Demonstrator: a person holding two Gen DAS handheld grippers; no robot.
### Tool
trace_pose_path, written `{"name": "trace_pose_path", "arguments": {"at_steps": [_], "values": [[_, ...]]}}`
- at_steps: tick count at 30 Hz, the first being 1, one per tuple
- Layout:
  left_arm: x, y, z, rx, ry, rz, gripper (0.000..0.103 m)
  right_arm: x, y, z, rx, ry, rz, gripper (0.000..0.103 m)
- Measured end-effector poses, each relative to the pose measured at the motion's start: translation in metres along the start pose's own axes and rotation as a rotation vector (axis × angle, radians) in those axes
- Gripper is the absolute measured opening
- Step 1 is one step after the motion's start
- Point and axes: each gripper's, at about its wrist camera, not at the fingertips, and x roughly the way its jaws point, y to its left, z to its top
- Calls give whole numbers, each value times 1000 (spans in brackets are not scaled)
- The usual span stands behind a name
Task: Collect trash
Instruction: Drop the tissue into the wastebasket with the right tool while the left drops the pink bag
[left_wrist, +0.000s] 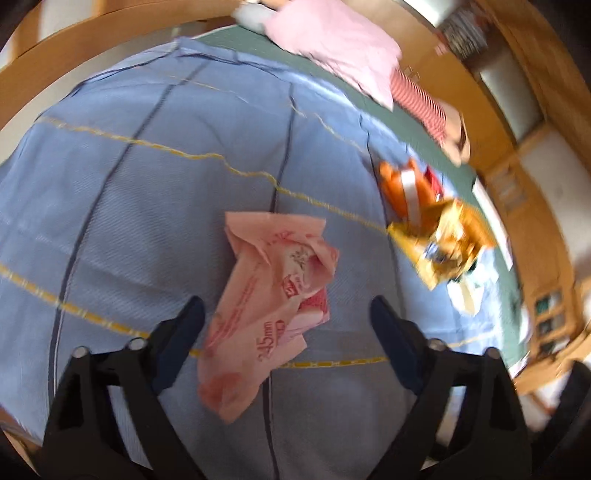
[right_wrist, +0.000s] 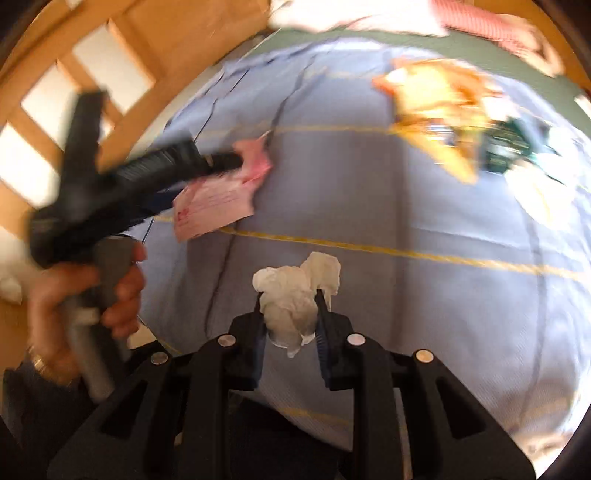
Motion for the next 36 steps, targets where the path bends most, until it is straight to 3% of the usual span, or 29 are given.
{"name": "trace_pose_path", "arguments": {"at_steps": [2,4,5,9,13,20,25,36], "values": [[13,-5,-6,40,29,36,48,-23,-8,-15,41,-58,-29,24],[18,-8,-13,49,45,18,35,-44,-14,-32,89,-119,-37,24],[16,-10,-16,51,29,17,33,-48,-13,-35,99,-140,-40,24],[-9,-22,-33,96,-46,30,31,-67,-9,-45,76,-216,-124,24],[-64,-46,-59,180,-162,105,31,-88,-8,-51,36,-282,-207,24],[-164,-81,-120,224,-333,187,31,-121,0,-72,-31,-362,-307,24],[-200,-106,-147,283,-371,207,31,-149,5,-88,-65,-427,-368,24],[-220,-168,-191,398,-339,75,32,-210,-41,-138,12,-480,-438,24]]}}
